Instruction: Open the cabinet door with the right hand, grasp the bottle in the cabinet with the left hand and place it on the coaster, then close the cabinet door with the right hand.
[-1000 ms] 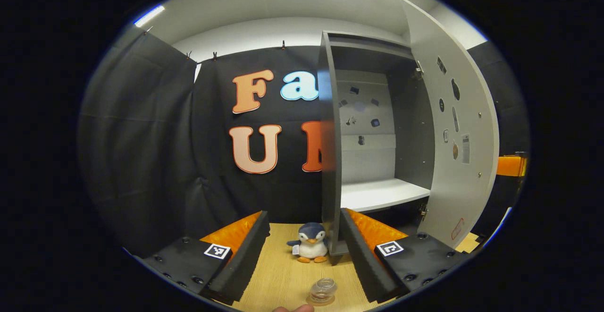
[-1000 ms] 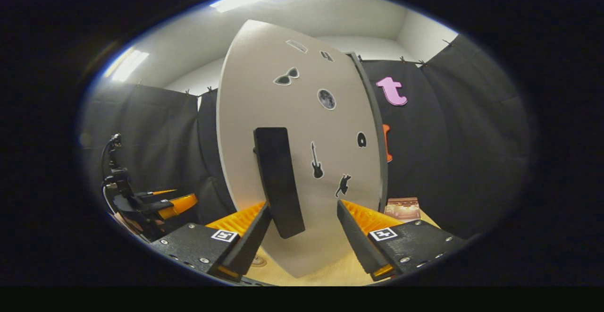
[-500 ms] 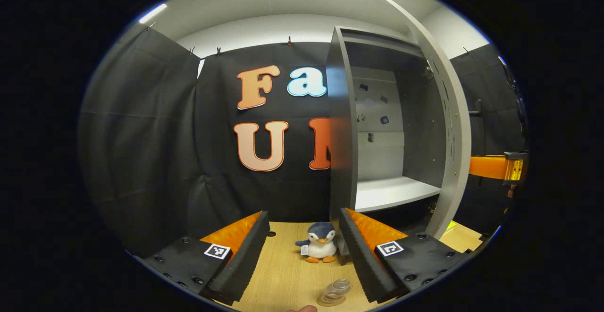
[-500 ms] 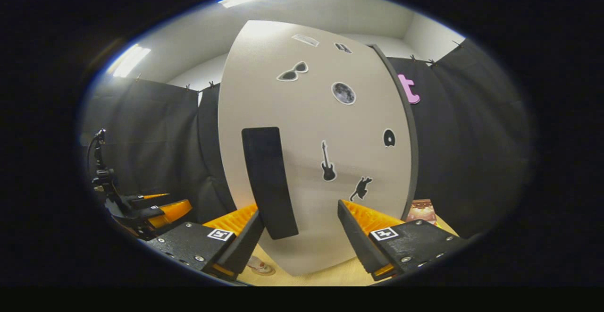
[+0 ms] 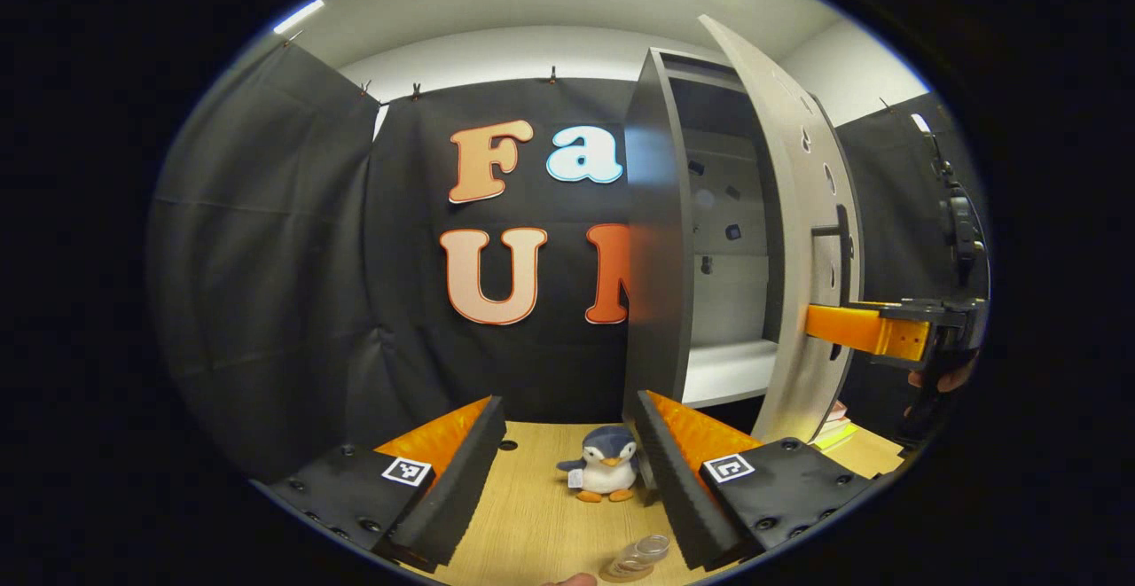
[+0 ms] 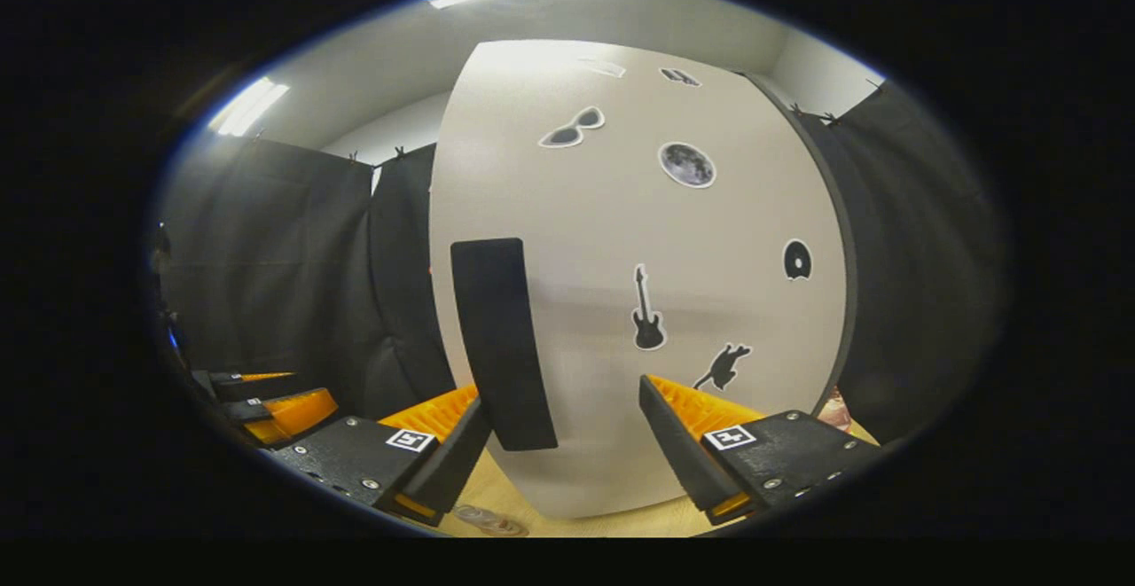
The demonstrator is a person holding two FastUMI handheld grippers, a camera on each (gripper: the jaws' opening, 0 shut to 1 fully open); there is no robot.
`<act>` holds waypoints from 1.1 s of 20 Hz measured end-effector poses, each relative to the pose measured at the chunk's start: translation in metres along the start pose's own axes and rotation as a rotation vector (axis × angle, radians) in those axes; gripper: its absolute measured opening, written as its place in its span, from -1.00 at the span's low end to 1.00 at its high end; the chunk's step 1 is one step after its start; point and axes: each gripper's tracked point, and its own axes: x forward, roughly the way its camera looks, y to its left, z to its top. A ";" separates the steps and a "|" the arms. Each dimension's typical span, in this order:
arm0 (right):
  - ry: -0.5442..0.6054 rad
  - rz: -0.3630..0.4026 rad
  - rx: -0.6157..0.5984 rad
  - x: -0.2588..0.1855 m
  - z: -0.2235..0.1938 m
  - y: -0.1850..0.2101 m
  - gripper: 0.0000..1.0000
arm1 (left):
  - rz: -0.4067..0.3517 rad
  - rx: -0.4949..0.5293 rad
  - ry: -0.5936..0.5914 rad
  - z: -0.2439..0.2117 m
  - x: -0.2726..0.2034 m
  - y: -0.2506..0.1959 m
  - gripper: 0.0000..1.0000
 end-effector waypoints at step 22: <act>-0.073 -0.188 -0.028 0.077 -0.008 0.000 0.92 | -0.132 -0.098 0.057 -0.016 0.073 -0.003 0.92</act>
